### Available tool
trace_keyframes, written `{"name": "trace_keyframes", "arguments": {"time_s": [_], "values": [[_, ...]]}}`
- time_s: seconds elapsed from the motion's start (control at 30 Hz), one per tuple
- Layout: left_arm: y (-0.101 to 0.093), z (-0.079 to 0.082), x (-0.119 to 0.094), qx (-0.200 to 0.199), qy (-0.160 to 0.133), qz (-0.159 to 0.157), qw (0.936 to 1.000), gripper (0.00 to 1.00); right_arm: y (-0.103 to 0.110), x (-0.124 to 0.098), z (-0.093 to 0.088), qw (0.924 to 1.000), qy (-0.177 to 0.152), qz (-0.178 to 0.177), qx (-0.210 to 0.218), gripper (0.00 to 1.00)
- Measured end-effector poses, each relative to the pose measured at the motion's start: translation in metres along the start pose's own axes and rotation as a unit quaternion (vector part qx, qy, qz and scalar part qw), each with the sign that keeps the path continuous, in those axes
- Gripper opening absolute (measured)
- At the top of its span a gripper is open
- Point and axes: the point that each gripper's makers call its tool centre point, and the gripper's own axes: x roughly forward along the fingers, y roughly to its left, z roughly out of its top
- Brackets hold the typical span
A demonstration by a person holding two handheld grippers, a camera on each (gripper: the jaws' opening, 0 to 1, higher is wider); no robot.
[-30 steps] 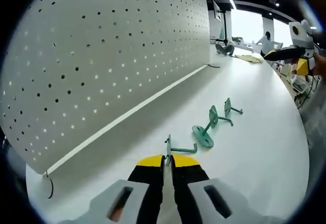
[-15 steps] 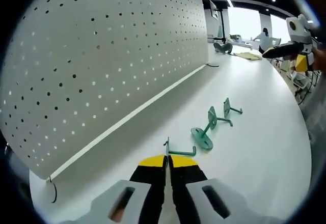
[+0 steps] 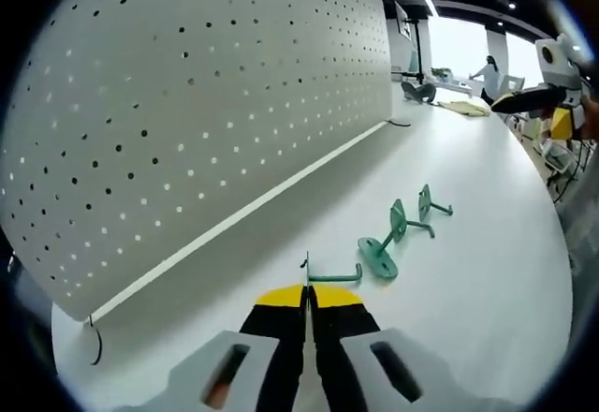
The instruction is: Insert the hook assembly into the mounting plate slot until the hook locks in place.
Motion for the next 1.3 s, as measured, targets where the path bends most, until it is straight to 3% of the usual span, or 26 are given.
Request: {"name": "trace_keyframes", "arguments": {"time_s": [0.07,0.27,0.37,0.93,1.3], "values": [[-0.001,0.002,-0.001,-0.02,-0.006,-0.004,0.9998,0.02,0.0,0.0,0.0,1.0,-0.001,0.0,0.0,0.81],[-0.005,0.008,-0.005,-0.029,-0.016,-0.007,0.9994,0.02,0.001,0.0,0.002,1.0,-0.003,0.002,0.001,0.81],[-0.01,0.018,-0.009,-0.052,-0.035,-0.013,0.998,0.02,0.002,0.0,0.003,1.0,-0.005,0.003,0.003,0.81],[-0.03,0.06,-0.037,-0.098,-0.107,-0.022,0.9892,0.02,0.012,-0.001,0.012,0.9997,-0.018,0.016,0.004,0.78],[-0.036,0.08,-0.06,-0.129,-0.146,-0.022,0.9805,0.02,0.033,0.0,0.044,0.998,-0.047,0.042,-0.006,0.76]]}}
